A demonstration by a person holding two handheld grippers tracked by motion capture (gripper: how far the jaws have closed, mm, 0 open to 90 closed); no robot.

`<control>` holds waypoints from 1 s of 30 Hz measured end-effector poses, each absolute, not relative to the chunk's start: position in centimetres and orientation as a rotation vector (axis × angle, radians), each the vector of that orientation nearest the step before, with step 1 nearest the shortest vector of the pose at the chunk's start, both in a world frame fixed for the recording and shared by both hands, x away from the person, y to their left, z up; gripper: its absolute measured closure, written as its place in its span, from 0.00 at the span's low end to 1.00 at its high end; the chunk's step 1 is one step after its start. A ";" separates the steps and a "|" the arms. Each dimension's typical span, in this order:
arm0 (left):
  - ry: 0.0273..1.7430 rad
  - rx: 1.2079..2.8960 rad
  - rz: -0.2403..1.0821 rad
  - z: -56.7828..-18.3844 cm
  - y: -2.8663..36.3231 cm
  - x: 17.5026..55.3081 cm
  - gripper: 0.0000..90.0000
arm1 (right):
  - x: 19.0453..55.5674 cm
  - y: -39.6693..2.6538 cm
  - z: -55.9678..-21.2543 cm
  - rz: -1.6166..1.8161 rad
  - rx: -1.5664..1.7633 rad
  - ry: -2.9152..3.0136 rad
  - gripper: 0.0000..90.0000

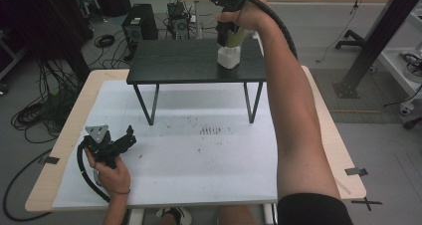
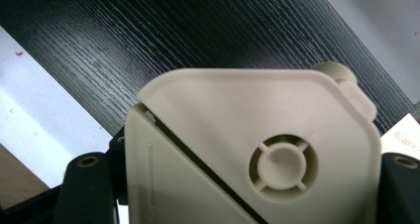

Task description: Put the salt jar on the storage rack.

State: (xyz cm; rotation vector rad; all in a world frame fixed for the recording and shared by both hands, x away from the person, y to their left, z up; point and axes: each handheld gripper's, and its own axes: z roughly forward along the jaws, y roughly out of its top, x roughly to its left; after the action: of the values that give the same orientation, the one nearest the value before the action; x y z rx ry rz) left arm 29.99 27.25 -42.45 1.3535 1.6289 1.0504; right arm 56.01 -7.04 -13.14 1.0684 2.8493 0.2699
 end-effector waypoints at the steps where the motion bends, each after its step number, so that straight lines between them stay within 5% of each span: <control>1: 1.629 1.352 1.050 -42.4 27.3 30.0 0.00 | 56.0 -7.0 -13.1 0.270 1.067 2.850 0.33; 30: 1.631 1.353 1.049 -42.4 27.3 30.0 0.00 | 56.1 -7.1 -13.2 0.280 1.066 2.847 0.33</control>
State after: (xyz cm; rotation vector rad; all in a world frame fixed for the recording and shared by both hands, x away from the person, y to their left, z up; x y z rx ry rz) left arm 30.00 27.27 -42.44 1.3531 1.6308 1.0493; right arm 56.12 -7.08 -13.17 1.0657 2.8470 0.2798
